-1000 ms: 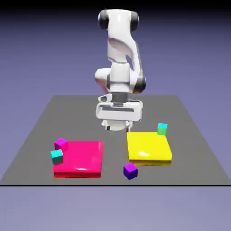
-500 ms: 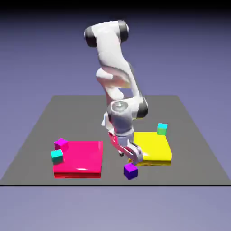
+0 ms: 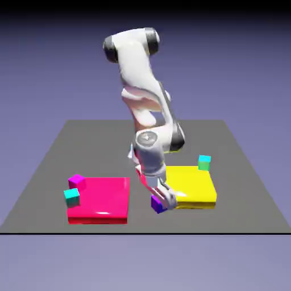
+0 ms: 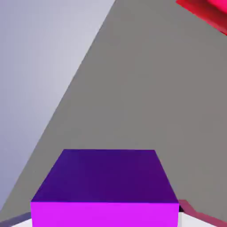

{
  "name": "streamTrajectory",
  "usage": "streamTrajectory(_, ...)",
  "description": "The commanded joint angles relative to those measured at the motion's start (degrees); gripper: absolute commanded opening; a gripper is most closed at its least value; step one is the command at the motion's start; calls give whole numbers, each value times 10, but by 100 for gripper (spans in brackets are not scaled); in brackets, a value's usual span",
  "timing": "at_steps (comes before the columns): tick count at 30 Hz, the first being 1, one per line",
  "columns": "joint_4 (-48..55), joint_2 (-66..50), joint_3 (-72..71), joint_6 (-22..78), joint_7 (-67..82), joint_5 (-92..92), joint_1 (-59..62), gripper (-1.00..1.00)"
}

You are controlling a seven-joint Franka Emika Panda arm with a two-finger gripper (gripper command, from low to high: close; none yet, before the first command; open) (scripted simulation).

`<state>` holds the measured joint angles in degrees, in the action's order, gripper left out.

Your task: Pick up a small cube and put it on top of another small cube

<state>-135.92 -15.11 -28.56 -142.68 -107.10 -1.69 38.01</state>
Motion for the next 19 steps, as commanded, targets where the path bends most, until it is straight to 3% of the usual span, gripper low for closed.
streamTrajectory(1, -4, 21, 20, 14, 5, -16, 20, -100)
streamTrajectory(8, -33, 166, 158, 104, 47, -135, 161, -100)
streamTrajectory(11, -33, 168, 160, 106, 47, -136, 162, -100)
streamTrajectory(16, -58, 85, 153, -4, 54, -143, 151, -100)
streamTrajectory(17, -58, 85, 153, -4, 54, -143, 151, 100)
streamTrajectory(19, -53, 103, 155, 21, 52, -142, 154, 100)
